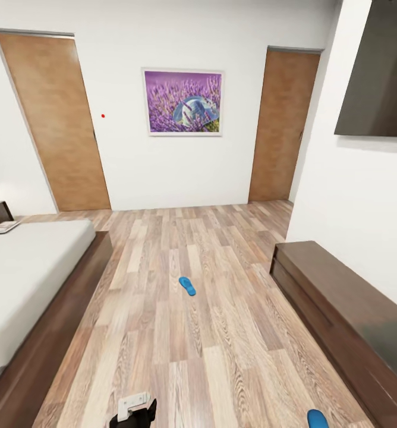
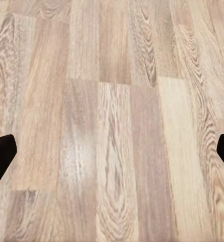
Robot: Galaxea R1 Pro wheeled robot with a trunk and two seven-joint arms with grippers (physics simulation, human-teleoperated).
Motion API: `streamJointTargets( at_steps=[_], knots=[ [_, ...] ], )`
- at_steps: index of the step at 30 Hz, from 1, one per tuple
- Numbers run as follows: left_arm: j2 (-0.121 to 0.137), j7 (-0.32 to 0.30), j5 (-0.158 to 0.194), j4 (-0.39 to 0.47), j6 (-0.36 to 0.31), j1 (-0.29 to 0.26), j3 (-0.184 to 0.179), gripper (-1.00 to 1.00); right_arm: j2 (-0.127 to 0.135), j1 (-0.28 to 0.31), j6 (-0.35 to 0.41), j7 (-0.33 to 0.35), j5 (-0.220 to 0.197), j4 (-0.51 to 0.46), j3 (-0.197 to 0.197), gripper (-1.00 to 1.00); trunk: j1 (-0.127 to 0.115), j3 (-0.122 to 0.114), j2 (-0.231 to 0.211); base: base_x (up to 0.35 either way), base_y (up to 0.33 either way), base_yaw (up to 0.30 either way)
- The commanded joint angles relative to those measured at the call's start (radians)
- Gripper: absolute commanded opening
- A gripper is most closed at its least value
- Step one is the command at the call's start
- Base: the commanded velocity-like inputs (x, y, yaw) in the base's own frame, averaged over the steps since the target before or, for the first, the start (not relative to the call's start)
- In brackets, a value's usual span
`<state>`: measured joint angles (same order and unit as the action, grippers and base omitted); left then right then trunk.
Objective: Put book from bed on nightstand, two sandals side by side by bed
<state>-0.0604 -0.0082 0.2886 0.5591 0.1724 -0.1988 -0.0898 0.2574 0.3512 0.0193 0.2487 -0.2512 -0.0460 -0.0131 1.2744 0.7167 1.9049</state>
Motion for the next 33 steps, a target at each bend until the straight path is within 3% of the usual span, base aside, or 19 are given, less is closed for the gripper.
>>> streamJointTargets(
  at_steps=[1, 10, 19, 29, 33],
  knots=[
    [0.001, -0.001, 0.011, -0.001, 0.004, -0.001, -0.004, 1.0, 0.0, 0.001, 0.002, 0.003, -0.007, 0.0, -0.001, -1.0, -0.004, -0.002, -0.007, 0.0, 0.0, -0.025],
    [0.001, -0.001, 0.011, -0.001, 0.004, -0.001, -0.004, 1.0, 0.0, 0.001, 0.002, 0.003, -0.007, 0.0, -0.001, -1.0, -0.039, -0.031, -0.07, 0.0, 0.0, -0.119],
    [0.001, -0.001, 0.011, -0.001, 0.004, -0.001, -0.004, 1.0, 0.0, 0.0, 0.002, 0.003, -0.007, 0.001, -0.001, -1.0, -0.039, -0.033, -0.07, 0.0, 0.0, -0.247],
    [0.001, -0.001, 0.011, -0.001, 0.004, -0.001, -0.004, 1.0, 0.0, 0.001, 0.003, 0.004, -0.007, 0.003, -0.001, -1.0, -0.039, -0.033, -0.07, 0.0, 0.0, -0.025],
    [-0.004, 0.011, 0.023, -0.023, 0.022, 0.022, -0.016, 1.0, 0.003, -0.002, -0.02, 0.006, -0.027, 0.026, 0.004, -1.0, -0.039, -0.033, -0.07, 0.0, 0.0, 0.0]
  ],
)
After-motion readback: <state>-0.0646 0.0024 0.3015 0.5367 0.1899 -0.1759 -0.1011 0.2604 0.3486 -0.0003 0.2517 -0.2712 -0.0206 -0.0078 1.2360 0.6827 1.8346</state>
